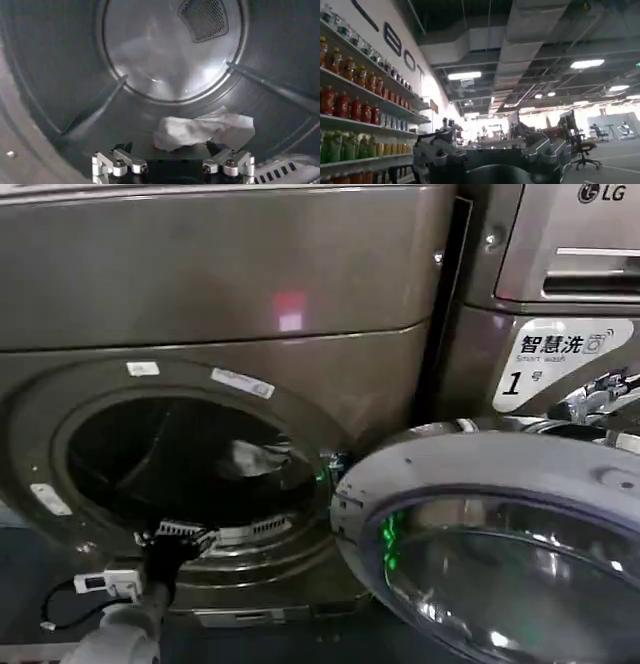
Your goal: Grasp the clothes from the dryer.
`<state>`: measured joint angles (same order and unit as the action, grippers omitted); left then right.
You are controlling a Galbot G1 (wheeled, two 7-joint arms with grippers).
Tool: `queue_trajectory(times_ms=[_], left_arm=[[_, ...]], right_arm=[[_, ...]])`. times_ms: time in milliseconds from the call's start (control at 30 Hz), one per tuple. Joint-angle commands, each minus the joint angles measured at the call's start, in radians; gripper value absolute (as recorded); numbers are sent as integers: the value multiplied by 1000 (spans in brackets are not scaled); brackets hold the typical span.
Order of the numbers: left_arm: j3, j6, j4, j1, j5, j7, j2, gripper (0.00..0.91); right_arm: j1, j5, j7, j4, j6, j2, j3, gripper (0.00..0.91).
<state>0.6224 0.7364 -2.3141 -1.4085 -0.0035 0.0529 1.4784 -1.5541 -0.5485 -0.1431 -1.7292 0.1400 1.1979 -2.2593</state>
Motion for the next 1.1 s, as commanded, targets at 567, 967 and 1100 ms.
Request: queue_trajectory(times_ms=[567, 967, 1100], left_arm=[[-68, 49, 208, 229, 0, -37, 16, 907], [-87, 49, 504, 446, 5, -33, 29, 907], [-84, 49, 580, 524, -10, -17, 24, 907]], right_arm=[[-1, 3, -5, -5, -31, 6, 1, 907], [-1, 3, -5, -12, -33, 10, 12, 907], [4, 4, -5, -15, -33, 7, 17, 907]])
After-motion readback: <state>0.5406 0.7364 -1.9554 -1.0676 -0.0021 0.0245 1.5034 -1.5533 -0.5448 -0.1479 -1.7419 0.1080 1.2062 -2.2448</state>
